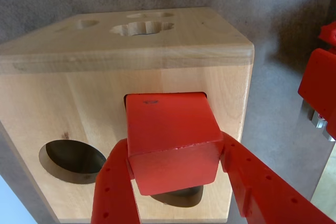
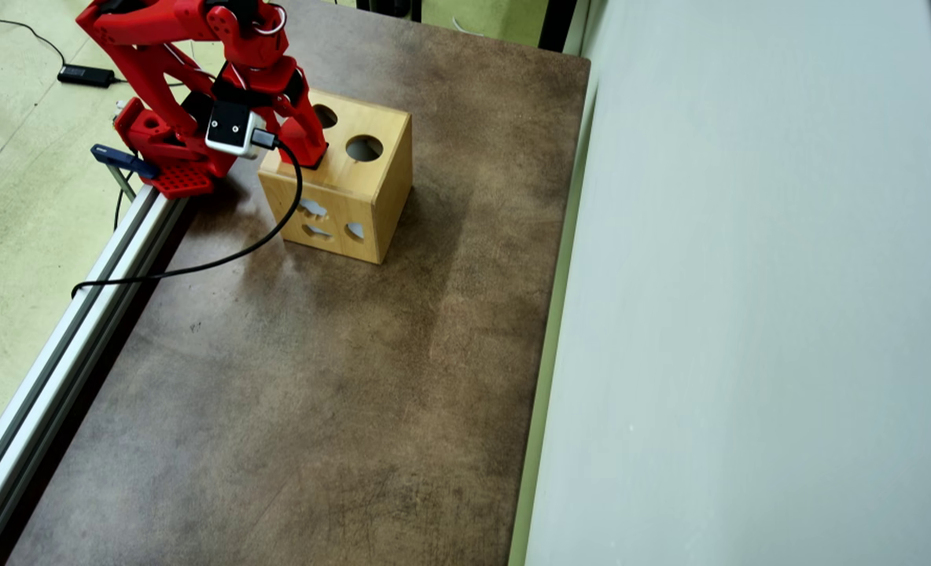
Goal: Pick and place the red cube on the square hole
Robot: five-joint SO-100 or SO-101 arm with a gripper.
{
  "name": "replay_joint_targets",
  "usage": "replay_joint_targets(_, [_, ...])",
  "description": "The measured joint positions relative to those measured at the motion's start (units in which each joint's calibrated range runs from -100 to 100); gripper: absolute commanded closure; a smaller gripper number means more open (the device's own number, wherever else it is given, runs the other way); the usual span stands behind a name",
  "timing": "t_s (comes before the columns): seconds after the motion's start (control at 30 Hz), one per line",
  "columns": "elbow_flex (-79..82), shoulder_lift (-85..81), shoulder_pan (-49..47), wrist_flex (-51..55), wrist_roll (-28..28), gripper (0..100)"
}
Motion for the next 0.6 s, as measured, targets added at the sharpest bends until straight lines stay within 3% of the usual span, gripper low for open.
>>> replay_joint_targets(0.6, [-0.09,0.34,0.0,0.0,0.0,99])
